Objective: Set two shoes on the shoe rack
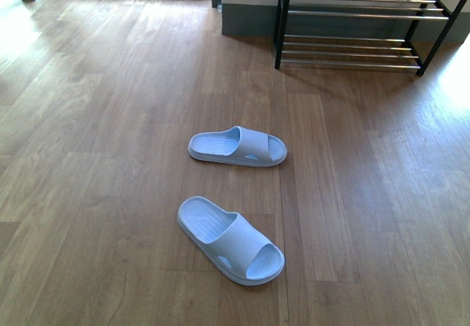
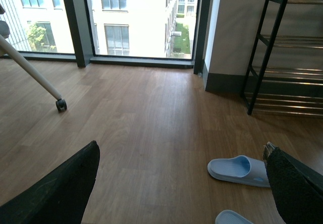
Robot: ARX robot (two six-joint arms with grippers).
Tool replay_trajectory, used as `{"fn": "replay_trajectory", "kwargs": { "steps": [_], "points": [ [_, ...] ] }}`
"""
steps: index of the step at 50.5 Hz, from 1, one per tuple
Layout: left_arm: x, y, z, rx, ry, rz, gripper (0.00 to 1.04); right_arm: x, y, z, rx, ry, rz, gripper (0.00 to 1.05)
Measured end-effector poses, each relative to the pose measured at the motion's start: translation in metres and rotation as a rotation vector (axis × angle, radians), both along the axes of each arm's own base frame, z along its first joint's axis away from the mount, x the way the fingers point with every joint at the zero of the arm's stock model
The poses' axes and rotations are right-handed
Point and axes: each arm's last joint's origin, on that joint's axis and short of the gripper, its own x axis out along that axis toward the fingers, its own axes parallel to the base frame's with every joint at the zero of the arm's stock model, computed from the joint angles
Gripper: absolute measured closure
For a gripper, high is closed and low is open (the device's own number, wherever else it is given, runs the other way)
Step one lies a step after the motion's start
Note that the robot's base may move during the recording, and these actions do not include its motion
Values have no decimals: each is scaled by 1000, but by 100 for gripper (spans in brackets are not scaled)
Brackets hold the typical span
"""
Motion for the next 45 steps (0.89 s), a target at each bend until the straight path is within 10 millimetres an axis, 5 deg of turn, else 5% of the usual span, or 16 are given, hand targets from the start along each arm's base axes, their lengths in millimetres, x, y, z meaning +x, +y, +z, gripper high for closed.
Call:
{"fn": "replay_trajectory", "kwargs": {
  "steps": [45],
  "points": [
    [0, 0, 0, 0, 0, 1, 9, 0, 0, 0, 0, 0, 0, 9]
  ]
}}
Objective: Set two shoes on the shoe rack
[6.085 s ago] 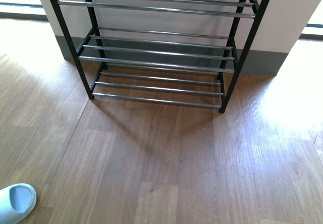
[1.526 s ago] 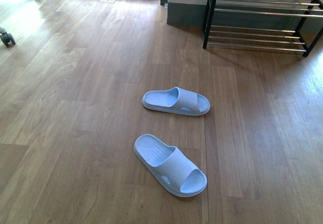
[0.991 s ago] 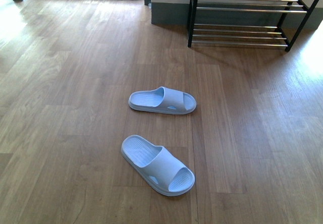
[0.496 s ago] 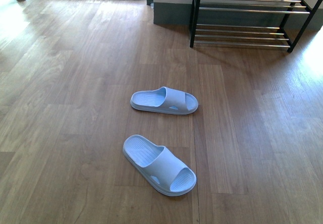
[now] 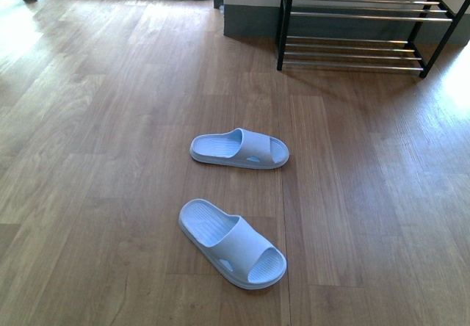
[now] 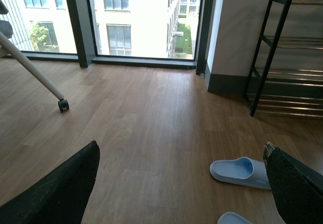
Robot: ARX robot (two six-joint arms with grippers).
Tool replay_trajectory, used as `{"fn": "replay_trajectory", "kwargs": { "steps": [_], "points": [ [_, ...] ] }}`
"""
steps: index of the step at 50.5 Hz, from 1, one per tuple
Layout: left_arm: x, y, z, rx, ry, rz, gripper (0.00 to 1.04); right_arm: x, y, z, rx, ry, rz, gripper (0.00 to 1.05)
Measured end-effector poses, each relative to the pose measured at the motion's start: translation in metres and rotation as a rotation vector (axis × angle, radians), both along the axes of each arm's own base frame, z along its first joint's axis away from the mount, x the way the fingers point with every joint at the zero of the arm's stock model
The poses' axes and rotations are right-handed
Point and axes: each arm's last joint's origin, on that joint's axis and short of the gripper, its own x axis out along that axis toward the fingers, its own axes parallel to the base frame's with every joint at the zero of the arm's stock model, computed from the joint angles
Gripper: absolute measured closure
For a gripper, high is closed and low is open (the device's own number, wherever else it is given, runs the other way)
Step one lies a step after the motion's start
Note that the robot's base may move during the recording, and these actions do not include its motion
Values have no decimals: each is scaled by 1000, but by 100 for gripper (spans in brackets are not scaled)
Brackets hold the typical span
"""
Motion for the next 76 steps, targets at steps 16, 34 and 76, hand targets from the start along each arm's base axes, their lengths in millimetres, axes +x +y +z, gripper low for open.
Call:
{"fn": "replay_trajectory", "kwargs": {
  "steps": [16, 34, 76],
  "points": [
    [0, 0, 0, 0, 0, 0, 9, 0, 0, 0, 0, 0, 0, 9],
    [0, 0, 0, 0, 0, 0, 9, 0, 0, 0, 0, 1, 0, 9],
    [0, 0, 0, 0, 0, 0, 9, 216, -36, -60, -128, 489, -145, 9]
  ]
}}
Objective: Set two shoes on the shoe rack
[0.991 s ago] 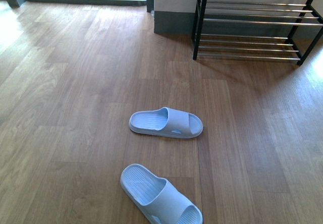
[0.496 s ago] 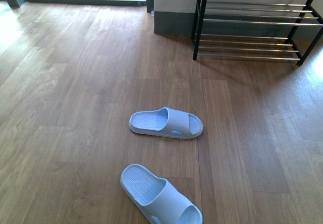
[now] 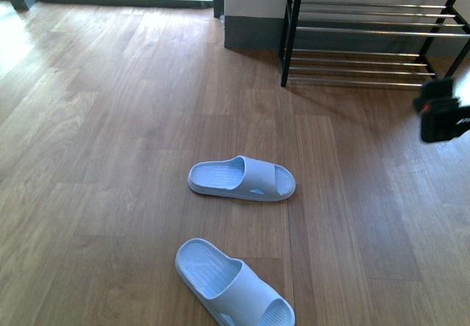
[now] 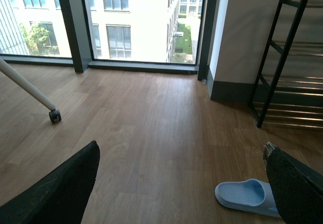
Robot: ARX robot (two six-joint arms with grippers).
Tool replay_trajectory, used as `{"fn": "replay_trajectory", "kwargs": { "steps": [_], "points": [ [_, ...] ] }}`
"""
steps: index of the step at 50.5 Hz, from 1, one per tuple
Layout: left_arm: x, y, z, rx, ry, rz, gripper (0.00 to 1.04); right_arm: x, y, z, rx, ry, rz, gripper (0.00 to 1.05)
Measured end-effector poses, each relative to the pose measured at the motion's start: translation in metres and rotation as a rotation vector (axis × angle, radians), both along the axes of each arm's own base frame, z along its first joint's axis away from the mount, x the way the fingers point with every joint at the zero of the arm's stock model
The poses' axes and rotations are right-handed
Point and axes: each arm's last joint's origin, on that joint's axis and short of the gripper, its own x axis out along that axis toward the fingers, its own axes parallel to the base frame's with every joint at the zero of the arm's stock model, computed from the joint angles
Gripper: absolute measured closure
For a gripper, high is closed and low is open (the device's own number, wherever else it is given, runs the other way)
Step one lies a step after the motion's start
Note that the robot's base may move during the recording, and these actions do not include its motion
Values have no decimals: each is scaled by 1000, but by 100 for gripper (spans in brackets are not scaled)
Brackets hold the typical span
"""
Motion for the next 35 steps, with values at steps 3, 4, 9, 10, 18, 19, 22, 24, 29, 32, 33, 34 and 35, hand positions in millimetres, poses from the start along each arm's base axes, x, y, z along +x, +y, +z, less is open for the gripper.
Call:
{"fn": "replay_trajectory", "kwargs": {
  "steps": [3, 4, 9, 10, 18, 19, 22, 24, 29, 32, 33, 34, 35],
  "points": [
    [0, 0, 0, 0, 0, 0, 9, 12, 3, -26, -14, 70, 2, 9],
    [0, 0, 0, 0, 0, 0, 9, 14, 4, -31, -15, 82, 1, 9],
    [0, 0, 0, 0, 0, 0, 9, 25, 10, -61, -44, 151, 20, 9],
    [0, 0, 0, 0, 0, 0, 9, 27, 11, -70, -51, 172, 27, 9],
    [0, 0, 0, 0, 0, 0, 9, 29, 29, -124, -122, 304, 138, 9],
    [0, 0, 0, 0, 0, 0, 9, 26, 34, -136, -133, 341, 167, 9],
    [0, 0, 0, 0, 0, 0, 9, 21, 38, -154, -150, 413, 198, 9],
    [0, 0, 0, 0, 0, 0, 9, 17, 41, -169, -163, 473, 206, 9],
    [0, 0, 0, 0, 0, 0, 9, 3, 44, -204, -140, 645, 208, 9],
    [0, 0, 0, 0, 0, 0, 9, -8, 45, -222, -57, 762, 198, 9],
    [0, 0, 0, 0, 0, 0, 9, -12, 46, -226, -26, 788, 197, 9],
    [0, 0, 0, 0, 0, 0, 9, -15, 47, -229, 2, 811, 195, 9],
    [0, 0, 0, 0, 0, 0, 9, -18, 49, -232, 34, 833, 197, 9]
  ]
}}
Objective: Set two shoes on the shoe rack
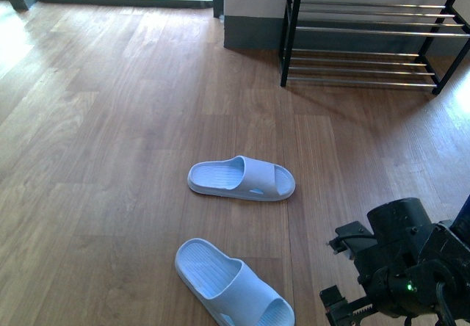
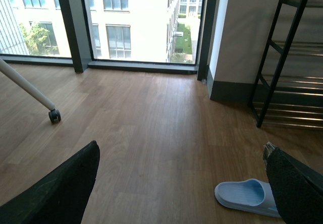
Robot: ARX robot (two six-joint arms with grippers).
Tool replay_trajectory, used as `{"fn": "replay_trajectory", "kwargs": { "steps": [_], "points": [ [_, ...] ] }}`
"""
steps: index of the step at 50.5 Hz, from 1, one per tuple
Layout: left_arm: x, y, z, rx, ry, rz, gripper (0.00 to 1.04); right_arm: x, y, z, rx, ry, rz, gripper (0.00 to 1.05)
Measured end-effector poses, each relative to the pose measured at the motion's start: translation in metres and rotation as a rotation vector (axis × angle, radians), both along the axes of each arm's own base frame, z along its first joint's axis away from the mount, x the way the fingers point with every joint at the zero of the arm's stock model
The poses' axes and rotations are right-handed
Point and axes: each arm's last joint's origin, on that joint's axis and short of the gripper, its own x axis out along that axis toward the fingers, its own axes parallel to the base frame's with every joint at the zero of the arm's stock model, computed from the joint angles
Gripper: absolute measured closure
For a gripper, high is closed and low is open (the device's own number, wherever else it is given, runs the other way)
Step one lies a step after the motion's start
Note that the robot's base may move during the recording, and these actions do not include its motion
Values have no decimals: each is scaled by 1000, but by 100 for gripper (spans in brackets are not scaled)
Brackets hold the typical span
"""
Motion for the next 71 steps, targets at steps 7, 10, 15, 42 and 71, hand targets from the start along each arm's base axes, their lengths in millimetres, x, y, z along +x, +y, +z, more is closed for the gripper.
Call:
{"fn": "replay_trajectory", "kwargs": {
  "steps": [7, 10, 15, 42, 71],
  "points": [
    [0, 0, 0, 0, 0, 0, 9, 5, 16, 1, 150, 1, -36, 9],
    [0, 0, 0, 0, 0, 0, 9, 16, 20, 5, 216, -14, -72, 9],
    [0, 0, 0, 0, 0, 0, 9, 32, 28, 14, 300, -49, -121, 9],
    [0, 0, 0, 0, 0, 0, 9, 35, 61, -16, 353, 33, -258, 15],
    [0, 0, 0, 0, 0, 0, 9, 32, 98, -19, 457, 14, -172, 9]
  ]
}}
